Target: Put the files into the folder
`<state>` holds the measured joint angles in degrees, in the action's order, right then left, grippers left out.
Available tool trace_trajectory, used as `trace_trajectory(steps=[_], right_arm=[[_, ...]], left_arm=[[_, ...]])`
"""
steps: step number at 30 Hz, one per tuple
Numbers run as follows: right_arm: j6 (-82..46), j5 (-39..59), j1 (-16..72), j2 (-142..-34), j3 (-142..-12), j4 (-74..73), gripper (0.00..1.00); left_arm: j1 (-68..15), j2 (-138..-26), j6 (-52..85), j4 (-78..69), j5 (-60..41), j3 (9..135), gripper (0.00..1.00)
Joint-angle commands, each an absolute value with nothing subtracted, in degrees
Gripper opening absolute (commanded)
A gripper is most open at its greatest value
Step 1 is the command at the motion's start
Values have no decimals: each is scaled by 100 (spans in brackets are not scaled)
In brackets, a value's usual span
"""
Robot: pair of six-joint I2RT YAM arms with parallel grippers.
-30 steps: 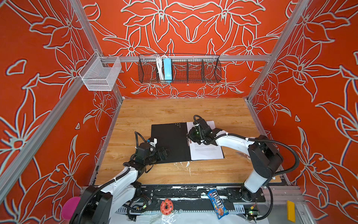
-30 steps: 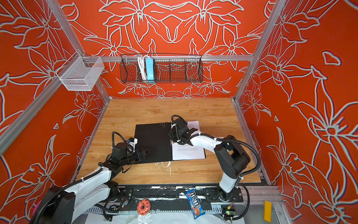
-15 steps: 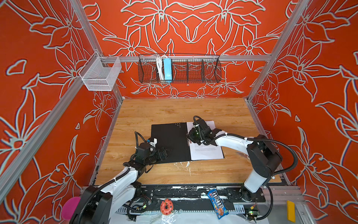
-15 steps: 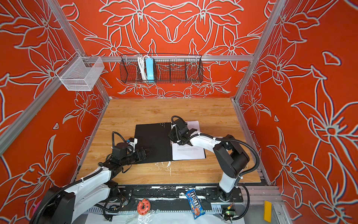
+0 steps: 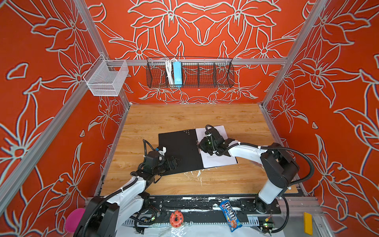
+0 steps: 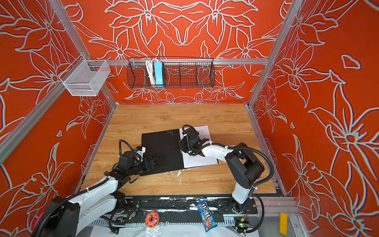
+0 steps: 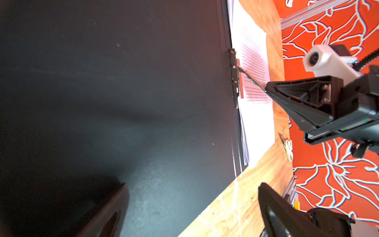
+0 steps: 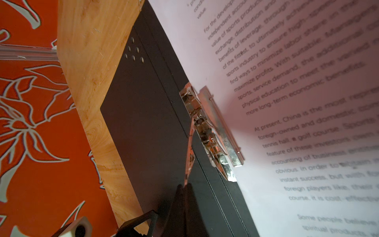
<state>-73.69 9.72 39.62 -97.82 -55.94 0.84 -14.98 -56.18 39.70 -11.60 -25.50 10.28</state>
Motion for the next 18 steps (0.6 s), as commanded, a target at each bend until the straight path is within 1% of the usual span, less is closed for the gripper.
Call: trace_trajectory(steps=[1,8,13,18], right_arm=[[-7146,824,3930,-9738,-5485,181,0],[-6618,1013,3789,-9887,-5475,213,0],[-6606,1031,3744,-9854,-4889,-99,0],[-6534,765,3705,-9774,-4289,-260,0]], left_arm=[[-1473,-5801,4024,-946,-2492,970,98],[-1476,-5748,4292,-687,-2424,861,98],[-1472,-5704,4556,-328,-1997,861,98],[-1477,-5742,4793,94,-1553,975,98]])
